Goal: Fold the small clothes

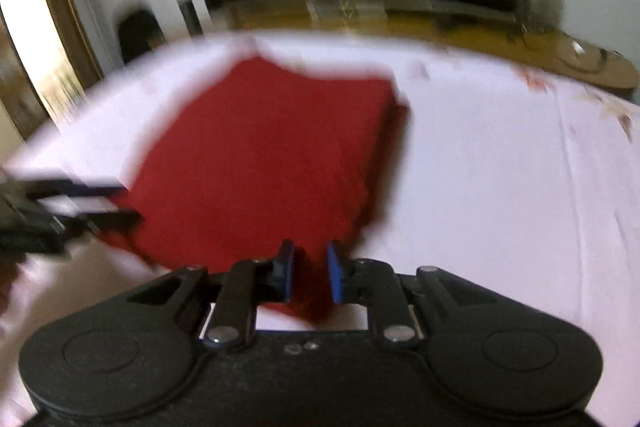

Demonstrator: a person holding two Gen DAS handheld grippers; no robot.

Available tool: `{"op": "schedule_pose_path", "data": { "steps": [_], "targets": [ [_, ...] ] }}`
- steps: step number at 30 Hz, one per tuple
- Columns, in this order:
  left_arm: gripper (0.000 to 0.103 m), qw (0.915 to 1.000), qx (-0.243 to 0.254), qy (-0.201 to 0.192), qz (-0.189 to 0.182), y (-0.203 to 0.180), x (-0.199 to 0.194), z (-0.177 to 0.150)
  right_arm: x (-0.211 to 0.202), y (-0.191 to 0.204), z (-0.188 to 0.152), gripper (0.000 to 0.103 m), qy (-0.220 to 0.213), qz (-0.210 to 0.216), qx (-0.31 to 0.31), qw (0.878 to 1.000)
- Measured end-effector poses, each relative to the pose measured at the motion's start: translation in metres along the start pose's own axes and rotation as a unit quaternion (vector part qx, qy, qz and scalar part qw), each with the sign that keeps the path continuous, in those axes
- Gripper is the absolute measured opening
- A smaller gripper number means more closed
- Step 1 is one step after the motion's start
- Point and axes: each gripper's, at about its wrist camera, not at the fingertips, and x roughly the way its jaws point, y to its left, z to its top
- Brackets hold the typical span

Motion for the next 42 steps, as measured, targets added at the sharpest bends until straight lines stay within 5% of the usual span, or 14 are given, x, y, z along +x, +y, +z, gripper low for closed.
{"op": "schedule_pose_path", "data": {
  "steps": [4, 6, 8, 10, 11, 22, 42],
  "targets": [
    [0.066, 0.999, -0.015, -0.042, 0.008, -0.01, -0.055, 0.006, -0.042, 0.005, 0.005, 0.023, -0.046, -0.002, 0.039, 0.998],
    [0.087, 0.9971, -0.02, -0.069, 0.022, -0.017, -0.092, 0.006, -0.076, 0.013, 0.003, 0.025, -0.077, -0.005, 0.045, 0.996],
    [0.1, 0.993, -0.039, -0.106, 0.033, -0.026, -0.133, 0.0, -0.113, 0.023, -0.004, 0.044, -0.095, -0.011, 0.053, 0.994],
    [0.103, 0.991, -0.06, -0.115, 0.035, -0.034, -0.168, -0.011, -0.152, 0.039, -0.017, 0.097, -0.119, -0.02, 0.064, 0.991],
    [0.103, 0.9899, -0.066, -0.12, 0.038, -0.04, -0.181, -0.016, -0.164, 0.046, -0.025, 0.1, -0.129, -0.026, 0.067, 0.989],
    [0.103, 0.9908, -0.025, -0.121, 0.056, -0.083, -0.242, -0.044, -0.227, 0.092, -0.067, 0.102, -0.15, -0.065, 0.061, 0.985],
    [0.103, 0.9876, -0.024, -0.145, 0.054, -0.089, -0.266, -0.048, -0.239, 0.118, -0.074, 0.102, -0.16, -0.072, 0.04, 0.984]
  ]
}}
